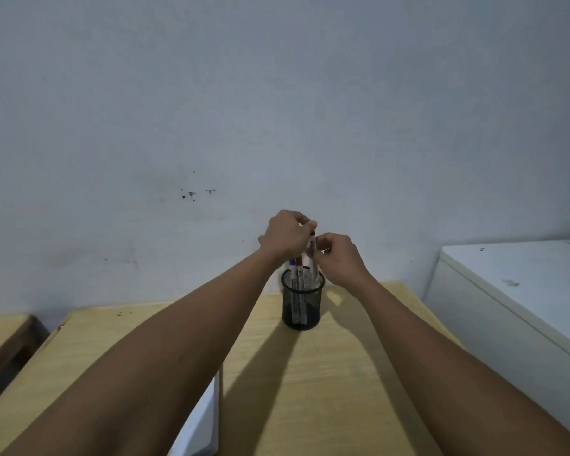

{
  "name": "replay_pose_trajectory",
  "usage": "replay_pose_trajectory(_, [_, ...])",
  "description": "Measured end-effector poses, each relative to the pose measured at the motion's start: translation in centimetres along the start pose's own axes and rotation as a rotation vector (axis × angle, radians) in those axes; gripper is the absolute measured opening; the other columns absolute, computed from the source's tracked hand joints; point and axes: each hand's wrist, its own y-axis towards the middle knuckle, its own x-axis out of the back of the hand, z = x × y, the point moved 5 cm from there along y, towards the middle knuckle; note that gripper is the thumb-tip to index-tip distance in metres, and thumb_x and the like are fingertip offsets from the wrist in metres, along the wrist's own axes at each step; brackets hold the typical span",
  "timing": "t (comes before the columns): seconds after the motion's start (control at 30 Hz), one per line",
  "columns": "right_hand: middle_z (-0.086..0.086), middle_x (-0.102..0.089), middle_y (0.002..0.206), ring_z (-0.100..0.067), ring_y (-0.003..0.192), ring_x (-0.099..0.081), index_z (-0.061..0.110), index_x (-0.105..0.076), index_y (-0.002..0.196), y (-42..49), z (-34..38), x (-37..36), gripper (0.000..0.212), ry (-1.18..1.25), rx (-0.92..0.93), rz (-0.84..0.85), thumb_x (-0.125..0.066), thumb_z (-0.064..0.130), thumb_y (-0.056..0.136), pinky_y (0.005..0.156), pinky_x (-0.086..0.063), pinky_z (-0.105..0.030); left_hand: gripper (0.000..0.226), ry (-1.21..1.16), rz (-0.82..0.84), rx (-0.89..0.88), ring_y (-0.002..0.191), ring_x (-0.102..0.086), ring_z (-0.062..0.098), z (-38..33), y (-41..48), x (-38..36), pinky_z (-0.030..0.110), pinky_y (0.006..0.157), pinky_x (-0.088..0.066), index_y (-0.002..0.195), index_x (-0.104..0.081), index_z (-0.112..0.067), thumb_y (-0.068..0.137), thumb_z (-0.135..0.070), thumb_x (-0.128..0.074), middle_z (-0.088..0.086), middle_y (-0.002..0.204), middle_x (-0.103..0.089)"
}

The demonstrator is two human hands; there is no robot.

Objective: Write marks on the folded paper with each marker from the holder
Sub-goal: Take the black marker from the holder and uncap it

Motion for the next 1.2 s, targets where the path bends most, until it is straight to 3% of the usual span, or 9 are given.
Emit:
replay_pose_trajectory(0.1, [0.006, -0.074, 0.091, -0.024, 0.095, -0.068, 0.027, -0.072, 0.093, -1.4, 4.0, 1.9, 0.008, 0.058, 0.063, -0.034, -0.064, 0.028, 0.094, 0.097, -0.049, -0.051, 0.015, -0.030, -0.073, -0.050, 0.111, -0.061, 0.025, -3.2, -1.5, 3.8, 0.051, 0.102, -0.043, 0.089, -0.071, -0.026, 0.094, -0.038, -0.062, 0.001, 0.116, -0.072])
replay_pose_trajectory(0.3, [-0.001, -0.078, 0.093, -0.023, 0.093, -0.071, 0.021, -0.076, 0.099, -6.0, 11.1, 3.4, 0.013, 0.127, 0.157, -0.081, -0.071, 0.027, 0.088, 0.092, -0.055, -0.049, 0.021, 0.011, -0.237, -0.052, 0.096, -0.063, 0.023, -6.8, -6.1, 11.2, 0.049, 0.099, -0.036, 0.073, -0.069, -0.031, 0.092, -0.038, -0.065, -0.005, 0.090, -0.071])
replay_pose_trajectory(0.5, [0.001, -0.078, 0.088, -0.020, 0.088, -0.073, 0.020, -0.077, 0.094, -9.5, 15.0, 1.8, 0.010, 0.140, 0.226, -0.055, -0.075, 0.026, 0.086, 0.089, -0.056, -0.042, 0.026, 0.023, -0.301, -0.015, 0.087, -0.064, 0.025, -5.8, -9.5, 15.8, 0.054, 0.098, -0.040, 0.068, -0.069, -0.030, 0.093, -0.038, -0.064, -0.008, 0.085, -0.069])
replay_pose_trajectory(0.57, [0.005, -0.076, 0.077, -0.012, 0.080, -0.073, 0.019, -0.074, 0.085, -10.1, 15.4, 0.6, 0.004, 0.150, 0.230, -0.047, -0.077, 0.022, 0.085, 0.084, -0.056, -0.036, 0.031, 0.021, -0.316, 0.003, 0.084, -0.064, 0.026, -4.8, -10.0, 16.8, 0.055, 0.097, -0.043, 0.062, -0.067, -0.030, 0.092, -0.038, -0.065, -0.010, 0.083, -0.069])
replay_pose_trajectory(0.67, [0.013, -0.069, 0.060, 0.004, 0.066, -0.071, 0.021, -0.064, 0.067, -10.9, 15.5, -1.6, 0.023, 0.168, 0.212, -0.030, -0.075, 0.011, 0.085, 0.081, -0.057, -0.035, 0.036, -0.015, -0.330, 0.024, 0.073, -0.062, 0.024, -2.6, -10.1, 18.2, 0.060, 0.094, -0.047, 0.055, -0.065, -0.029, 0.090, -0.037, -0.067, -0.016, 0.074, -0.068])
replay_pose_trajectory(0.83, [0.011, -0.063, 0.062, -0.028, 0.088, -0.070, 0.032, -0.059, 0.062, -11.3, 14.5, -6.7, 0.029, 0.128, 0.201, 0.025, -0.082, 0.025, 0.079, 0.092, -0.051, -0.050, 0.022, 0.066, -0.376, -0.001, 0.093, -0.064, 0.015, 0.5, -10.2, 20.8, 0.050, 0.095, -0.042, 0.070, -0.068, -0.032, 0.091, -0.041, -0.066, -0.017, 0.083, -0.072])
replay_pose_trajectory(0.97, [0.006, -0.071, 0.073, -0.024, 0.082, -0.071, 0.023, -0.076, 0.087, -10.8, 12.3, -10.1, 0.007, 0.204, 0.208, 0.075, -0.077, 0.028, 0.083, 0.089, -0.054, -0.047, 0.015, 0.204, -0.310, 0.037, 0.099, -0.063, 0.012, 7.5, -10.8, 20.9, 0.046, 0.094, -0.042, 0.082, -0.074, -0.033, 0.089, -0.043, -0.066, -0.017, 0.086, -0.074])
replay_pose_trajectory(1.1, [-0.005, -0.077, 0.085, -0.021, 0.086, -0.073, 0.019, -0.059, 0.128, -10.2, 10.2, -12.4, 0.044, 0.295, 0.186, 0.152, -0.075, 0.022, 0.087, 0.081, -0.053, -0.030, 0.012, 0.318, -0.209, 0.140, 0.089, -0.063, 0.008, 15.9, -12.4, 19.5, 0.042, 0.093, -0.043, 0.078, -0.074, -0.035, 0.086, -0.043, -0.070, -0.021, 0.073, -0.067])
replay_pose_trajectory(1.2, [-0.004, -0.076, 0.087, -0.020, 0.089, -0.072, 0.024, -0.049, 0.130, -9.9, 9.0, -13.5, 0.048, 0.302, 0.177, 0.184, -0.073, 0.020, 0.089, 0.074, -0.045, -0.018, 0.009, 0.377, -0.143, 0.192, 0.092, -0.065, 0.009, 20.0, -13.8, 18.2, 0.039, 0.087, -0.034, 0.082, -0.075, -0.035, 0.086, -0.040, -0.069, -0.019, 0.077, -0.067])
